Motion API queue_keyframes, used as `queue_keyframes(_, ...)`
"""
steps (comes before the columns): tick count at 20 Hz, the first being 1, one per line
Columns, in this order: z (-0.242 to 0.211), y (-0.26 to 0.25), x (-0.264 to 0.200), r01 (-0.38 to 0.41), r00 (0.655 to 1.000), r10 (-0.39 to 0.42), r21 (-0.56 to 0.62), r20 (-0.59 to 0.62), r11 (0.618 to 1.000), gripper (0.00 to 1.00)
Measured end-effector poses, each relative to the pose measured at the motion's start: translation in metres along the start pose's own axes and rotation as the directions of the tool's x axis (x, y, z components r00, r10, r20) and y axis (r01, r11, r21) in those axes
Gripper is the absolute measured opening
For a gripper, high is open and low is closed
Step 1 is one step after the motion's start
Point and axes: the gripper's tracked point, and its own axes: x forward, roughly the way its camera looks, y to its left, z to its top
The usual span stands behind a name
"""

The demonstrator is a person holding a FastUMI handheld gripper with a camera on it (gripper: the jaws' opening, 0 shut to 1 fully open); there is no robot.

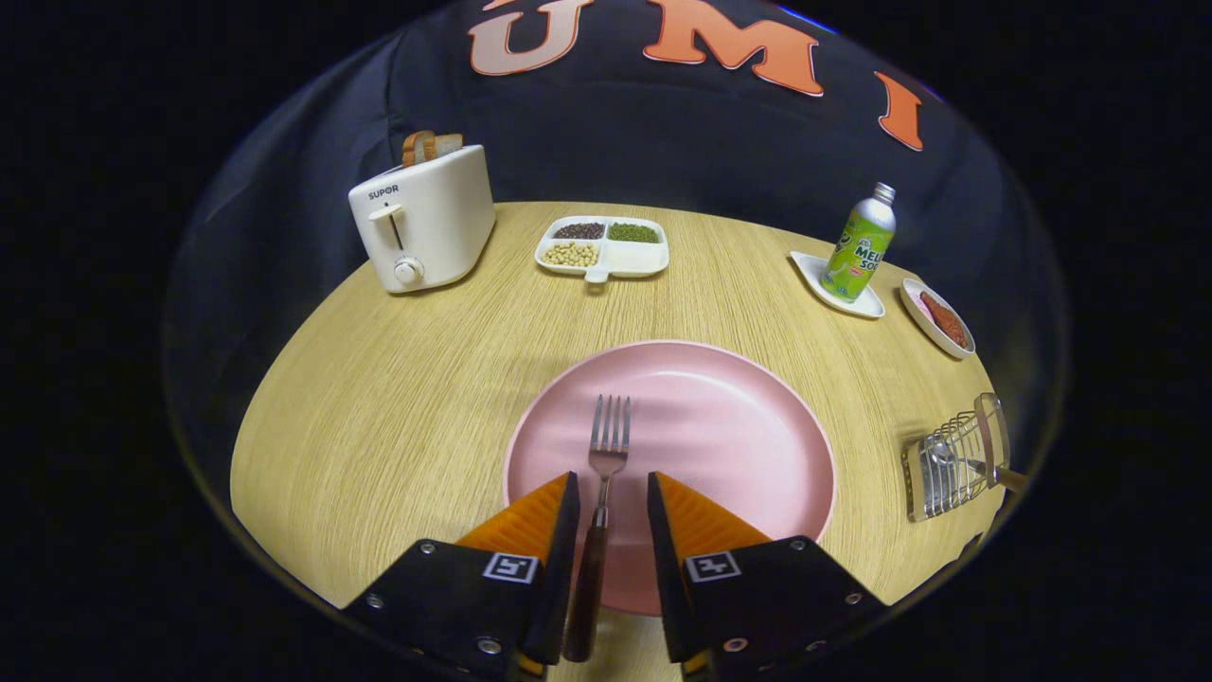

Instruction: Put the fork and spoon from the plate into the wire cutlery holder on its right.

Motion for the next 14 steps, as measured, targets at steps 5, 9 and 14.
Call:
queue_keyframes(5,-0.010,0.002,0.006,-0.002,0.999,0.002,0.001,-0.043,1.000,0.21)
queue_keyframes(9,-0.011,0.000,0.005,0.004,0.998,-0.003,0.011,-0.056,1.000,0.05)
queue_keyframes(14,0.003,-0.005,-0.013,-0.028,0.999,0.028,-0.013,-0.023,1.000,0.01)
